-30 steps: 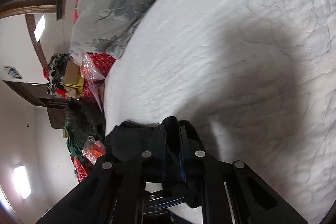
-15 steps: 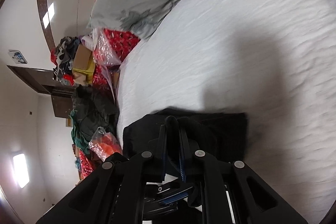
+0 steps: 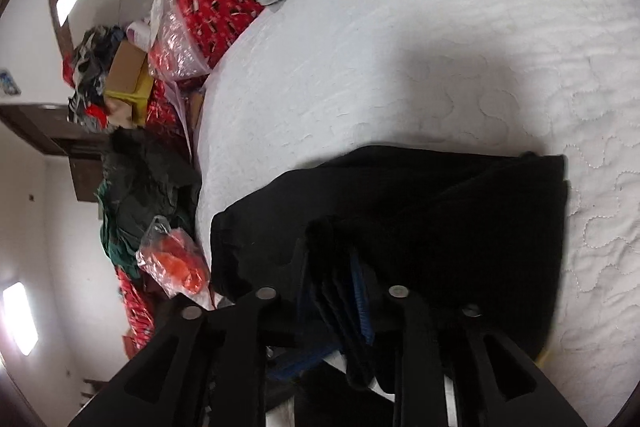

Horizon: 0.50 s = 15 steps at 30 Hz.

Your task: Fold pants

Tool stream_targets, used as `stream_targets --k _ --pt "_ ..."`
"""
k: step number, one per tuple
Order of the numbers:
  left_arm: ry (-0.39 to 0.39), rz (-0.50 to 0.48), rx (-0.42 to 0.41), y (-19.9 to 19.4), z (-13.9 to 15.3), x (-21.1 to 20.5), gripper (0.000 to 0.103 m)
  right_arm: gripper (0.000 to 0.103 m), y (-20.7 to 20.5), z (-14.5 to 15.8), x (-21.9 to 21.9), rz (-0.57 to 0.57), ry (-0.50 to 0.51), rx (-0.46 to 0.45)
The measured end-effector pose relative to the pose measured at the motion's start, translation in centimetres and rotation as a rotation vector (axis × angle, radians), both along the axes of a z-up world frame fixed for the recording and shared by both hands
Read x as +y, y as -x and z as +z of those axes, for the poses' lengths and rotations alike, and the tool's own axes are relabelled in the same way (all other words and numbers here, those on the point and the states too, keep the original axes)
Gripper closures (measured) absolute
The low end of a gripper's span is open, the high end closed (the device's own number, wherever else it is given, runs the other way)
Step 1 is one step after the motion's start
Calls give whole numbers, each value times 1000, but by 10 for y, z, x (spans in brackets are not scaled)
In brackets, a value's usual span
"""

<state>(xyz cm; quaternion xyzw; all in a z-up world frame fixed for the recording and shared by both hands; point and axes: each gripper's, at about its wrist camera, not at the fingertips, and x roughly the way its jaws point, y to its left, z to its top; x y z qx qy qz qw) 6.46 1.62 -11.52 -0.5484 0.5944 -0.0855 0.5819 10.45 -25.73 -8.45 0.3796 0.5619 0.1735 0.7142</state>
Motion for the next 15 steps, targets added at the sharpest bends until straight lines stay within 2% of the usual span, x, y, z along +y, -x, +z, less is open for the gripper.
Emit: stream_targets --k 1,2,4,7,8,9,10,12,15 --pt "-21 -3 -10 -1 3 4 72 62 2 7 -1 5 -3 -10" --pt "-40 -7 -21 -1 6 7 69 55 5 12 0 7 -13 -19" --pt "-65 -34 -45 -2 9 9 67 53 11 25 -2 5 -50 -41" --pt "-108 -139 -86 -3 15 3 64 52 38 47 -17 -53 -130 -110" --pt "-124 -167 -104 -4 18 -1 63 47 46 49 -22 -69 -145 -118" --pt "-142 -191 -118 -7 21 -6 57 43 55 47 -28 -91 -157 -115" --pt "-158 -220 -130 -9 23 -10 46 40 67 40 -35 -125 -163 -92" --pt "-205 -282 -152 -15 26 -20 44 40 81 21 -41 -166 -203 -43" --pt "-249 -350 -156 -24 24 -35 44 40 106 -29 -44 -284 -327 78"
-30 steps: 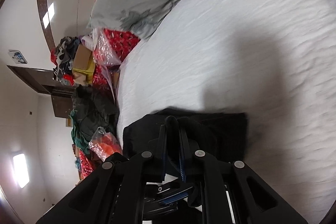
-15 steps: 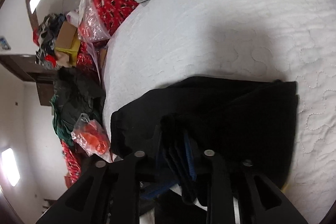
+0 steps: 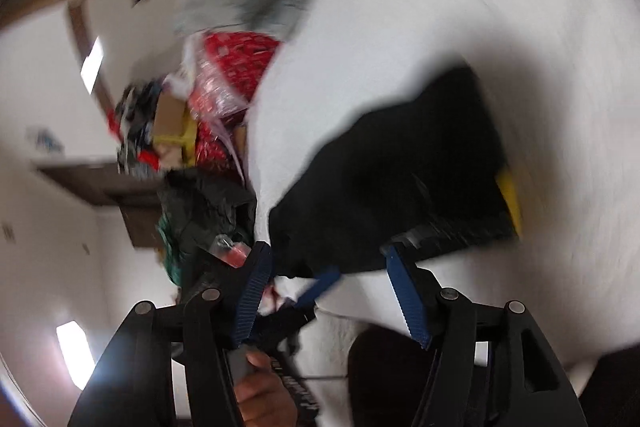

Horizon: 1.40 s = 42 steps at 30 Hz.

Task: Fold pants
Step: 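Lower the pants onto the bed and open both grippers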

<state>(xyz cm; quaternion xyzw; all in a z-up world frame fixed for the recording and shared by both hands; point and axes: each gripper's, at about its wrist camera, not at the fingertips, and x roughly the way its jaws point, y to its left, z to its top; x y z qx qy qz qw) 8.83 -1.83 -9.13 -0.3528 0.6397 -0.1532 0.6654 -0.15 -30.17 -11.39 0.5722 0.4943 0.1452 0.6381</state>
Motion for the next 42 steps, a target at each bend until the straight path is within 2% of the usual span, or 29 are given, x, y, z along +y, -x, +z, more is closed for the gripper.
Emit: stream_targets --k 4,7,9,10,11,12,13,14,16,18,19,22,23,25,27,30,32,34,35,37,39,40,42 --pt "-32 -81 6 -12 -3 -21 44 40 15 -47 4 -156 -173 72" --pt "-74 -152 -22 -16 1 -36 44 41 21 -61 0 -289 -224 73" --pt "-137 -220 -51 -20 2 -52 45 49 22 -67 -3 -342 -247 63" --pt "-185 -246 -68 -23 2 -60 63 63 21 -69 -5 -355 -246 59" --pt "-221 -276 -78 -26 1 -67 79 85 18 -69 -7 -359 -215 67" --pt "-223 -300 -69 -29 0 -70 93 95 16 -69 -11 -357 -184 73" --pt "-197 -313 -72 -31 3 -72 93 94 15 -66 -13 -366 -172 64" --pt "-206 -319 -108 -31 8 -72 93 94 18 -56 -20 -373 -148 27" --pt "-267 -365 -184 -28 11 -76 93 95 16 -35 -24 -321 -27 -45" --pt "-345 -413 -158 -26 -8 -80 93 95 15 -35 -21 -265 59 -34" --pt "-349 -413 -144 -26 -18 -78 91 95 14 -41 -18 -244 87 -8" --pt "-269 -390 -140 -27 -20 -65 90 94 13 -60 -17 -253 81 20" --pt "-249 -392 -132 -27 -19 -62 90 95 12 -60 -19 -245 76 19" --pt "-219 -392 -122 -26 -13 -53 86 86 11 -52 -23 -216 58 24" --pt "-202 -385 -148 -20 -2 -39 85 86 21 -43 -33 -203 55 24" --pt "-172 -363 -192 -11 14 -21 85 86 34 -20 -42 -257 57 -32" --pt "-104 -333 -193 -13 21 -20 84 84 32 -4 -51 -295 65 -104" --pt "-55 -330 -180 -16 21 -25 72 83 16 4 -51 -285 55 -151" --pt "-47 -331 -174 -17 20 -31 69 82 9 4 -48 -273 53 -159" --pt "-61 -347 -176 -18 18 -51 68 82 -4 4 -41 -243 62 -174" --pt "-120 -360 -172 -22 10 -63 68 82 -14 -4 -36 -249 93 -162" --pt "-183 -356 -168 -26 -1 -68 68 82 -13 -10 -38 -254 114 -145" --pt "-234 -348 -157 -33 -18 -72 69 86 -14 -27 -42 -248 183 -93"
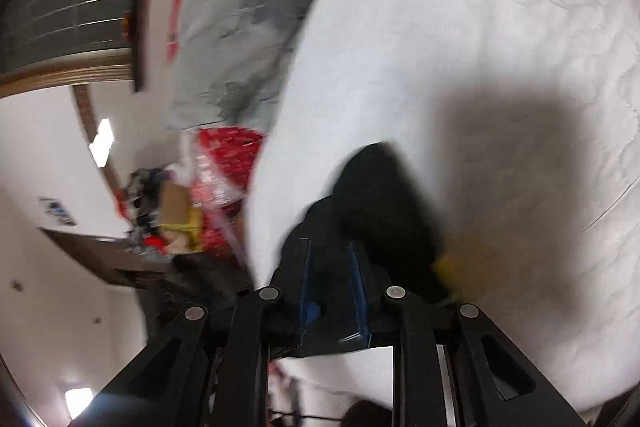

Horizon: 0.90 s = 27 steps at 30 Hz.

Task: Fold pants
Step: 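Lower the pants onto the bed and open both grippers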

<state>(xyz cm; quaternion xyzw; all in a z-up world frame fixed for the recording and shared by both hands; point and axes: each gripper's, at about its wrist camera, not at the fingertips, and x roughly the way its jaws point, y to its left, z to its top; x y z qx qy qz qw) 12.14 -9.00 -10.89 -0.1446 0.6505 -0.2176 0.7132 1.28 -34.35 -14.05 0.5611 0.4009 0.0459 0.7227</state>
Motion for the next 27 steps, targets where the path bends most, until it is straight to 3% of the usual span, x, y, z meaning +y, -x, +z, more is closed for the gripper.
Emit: stream_targets --k 2,3,5,7,10,12,15,16,19,21,23,24,27 --pt "22 15 12 -2 1 3 68 103 1 -16 -4 16 51 36" --pt "39 18 17 -1 5 5 68 103 2 -16 -6 17 41 30" --pt "64 -1 11 2 15 11 68 93 2 -1 -5 19 57 13" --pt "105 -1 10 6 21 17 68 90 -3 15 -2 42 83 -41" --pt "187 -8 55 9 17 16 65 78 -16 25 5 78 81 -91" --pt "171 -18 60 8 11 7 65 76 -25 22 9 98 89 -87" --pt "49 -9 26 1 1 -2 65 80 -37 7 10 118 168 -26" --pt "66 -1 47 0 1 -2 65 85 -40 4 10 129 173 -19" --pt "88 10 11 5 16 4 65 80 -30 21 10 151 194 -35" --pt "27 4 -80 13 30 6 60 69 -18 39 15 216 291 -51" --pt "-76 13 -170 20 34 5 41 59 -6 48 21 267 412 -49" --pt "-130 10 -211 24 30 1 34 59 -1 48 26 299 470 -42" --pt "-352 -63 -260 29 -1 -23 30 62 2 31 35 352 575 33"
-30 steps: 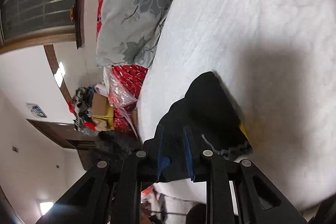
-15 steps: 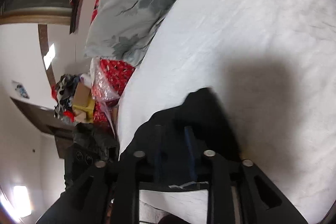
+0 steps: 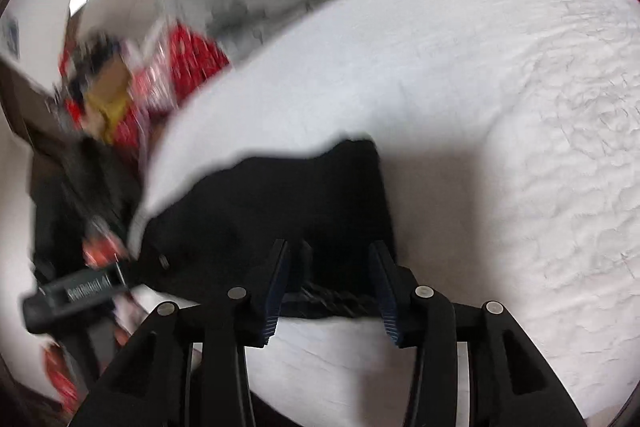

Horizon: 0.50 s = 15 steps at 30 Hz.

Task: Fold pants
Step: 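Lower the pants onto the bed and open both grippers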

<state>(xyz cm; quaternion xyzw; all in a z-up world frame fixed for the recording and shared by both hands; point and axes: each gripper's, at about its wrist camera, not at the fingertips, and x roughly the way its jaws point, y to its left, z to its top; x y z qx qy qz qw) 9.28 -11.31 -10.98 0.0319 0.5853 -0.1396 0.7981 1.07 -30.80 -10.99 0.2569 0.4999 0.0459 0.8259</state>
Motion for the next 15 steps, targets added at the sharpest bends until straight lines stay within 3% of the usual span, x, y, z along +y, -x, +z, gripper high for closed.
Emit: stream_targets --k 2,4,8,15 --pt "-58 -27 -102 12 3 -10 29 62 4 -7 0 -10 9 -18" --pt "-83 -40 -108 13 4 -15 29 62 4 -3 1 -6 20 -16" --pt "24 24 -22 2 14 13 29 60 8 14 -3 -34 -7 -26" --pt "78 101 -28 -3 41 89 29 53 11 44 41 36 51 -71"
